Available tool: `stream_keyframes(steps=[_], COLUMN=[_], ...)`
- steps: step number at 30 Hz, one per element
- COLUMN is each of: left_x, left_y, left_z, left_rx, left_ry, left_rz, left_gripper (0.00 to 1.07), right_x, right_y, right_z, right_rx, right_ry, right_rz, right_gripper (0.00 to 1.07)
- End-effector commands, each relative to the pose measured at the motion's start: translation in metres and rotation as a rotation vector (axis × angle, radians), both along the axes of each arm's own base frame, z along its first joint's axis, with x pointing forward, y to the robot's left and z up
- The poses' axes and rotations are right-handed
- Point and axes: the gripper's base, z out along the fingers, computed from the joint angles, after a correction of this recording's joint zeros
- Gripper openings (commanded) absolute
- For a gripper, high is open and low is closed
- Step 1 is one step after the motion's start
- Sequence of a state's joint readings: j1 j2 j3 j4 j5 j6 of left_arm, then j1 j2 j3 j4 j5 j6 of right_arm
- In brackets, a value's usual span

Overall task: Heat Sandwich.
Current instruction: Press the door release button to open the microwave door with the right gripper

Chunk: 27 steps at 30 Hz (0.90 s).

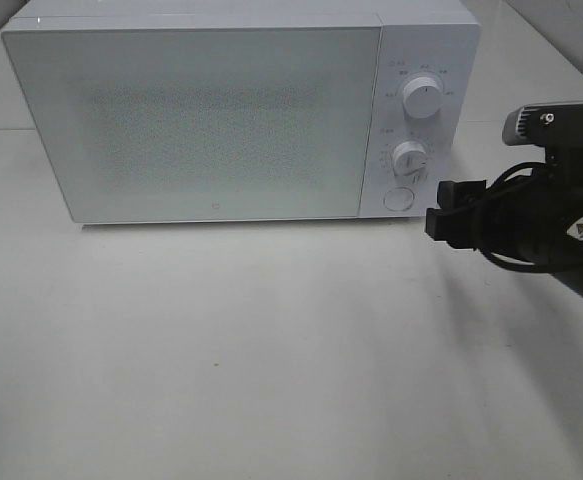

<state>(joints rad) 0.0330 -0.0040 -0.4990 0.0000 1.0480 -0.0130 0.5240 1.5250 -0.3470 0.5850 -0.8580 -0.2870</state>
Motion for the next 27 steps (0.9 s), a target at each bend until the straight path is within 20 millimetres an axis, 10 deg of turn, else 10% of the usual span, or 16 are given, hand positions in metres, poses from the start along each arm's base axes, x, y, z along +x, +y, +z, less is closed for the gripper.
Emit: stream_keyframes(steps=[1, 20, 27], left_x=[-0.003, -0.003, -0.003], left_y=[0.000, 0.000, 0.000], left_z=[-0.001, -0.001, -0.001], left_rx=[0.002, 0.002, 0.002], left_ry=[-0.035, -0.035, -0.035], left_rz=[0.003, 0.003, 0.003], left_gripper=[0.98, 0.98, 0.98], right_x=[-0.003, -0.014, -0.013], right_y=[0.010, 0.032, 0.032], right_z=[-0.002, -0.019, -0.018], right_rx=[-0.015, 0.013, 0.306], right_ry=[-0.044, -0.019, -0.006], right_rz=[-0.001, -0.049, -0.166], right_gripper=[0.73, 0.73, 0.73])
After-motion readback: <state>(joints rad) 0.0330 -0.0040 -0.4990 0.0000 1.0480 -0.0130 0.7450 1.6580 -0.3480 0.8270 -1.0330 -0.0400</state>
